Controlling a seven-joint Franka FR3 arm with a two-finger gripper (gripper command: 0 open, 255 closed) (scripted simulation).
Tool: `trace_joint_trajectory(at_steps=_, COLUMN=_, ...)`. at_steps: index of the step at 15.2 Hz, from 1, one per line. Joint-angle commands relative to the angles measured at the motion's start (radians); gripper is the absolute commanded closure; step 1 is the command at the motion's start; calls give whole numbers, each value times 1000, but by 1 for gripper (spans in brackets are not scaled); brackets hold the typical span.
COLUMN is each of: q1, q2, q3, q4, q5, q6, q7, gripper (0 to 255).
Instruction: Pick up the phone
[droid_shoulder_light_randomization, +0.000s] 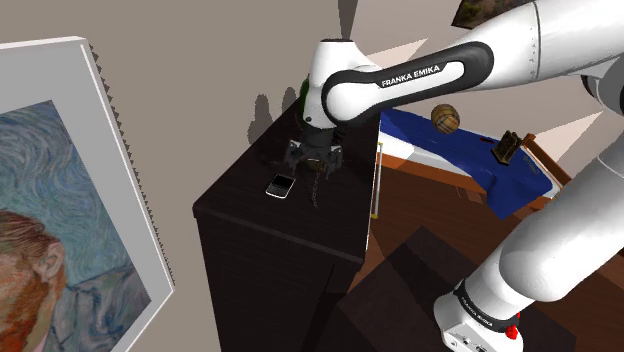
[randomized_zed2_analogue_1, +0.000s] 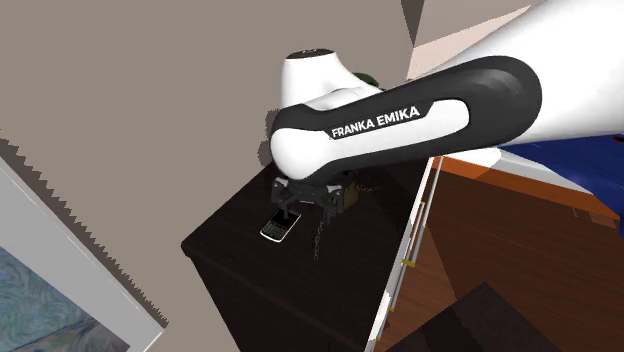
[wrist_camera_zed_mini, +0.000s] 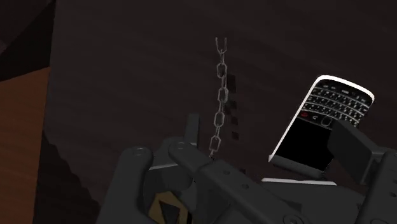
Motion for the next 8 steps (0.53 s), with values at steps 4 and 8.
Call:
trace_joint_trajectory(at_steps=4, q1=17, q2=193, q3=4, q4=147, q5=-80, q6=71, q7=186, gripper=0)
trace_joint_trajectory(at_steps=8, q1=34, q2=277, q3=-8, q4=200, q5=-116, q6=110, q7=252, gripper=0)
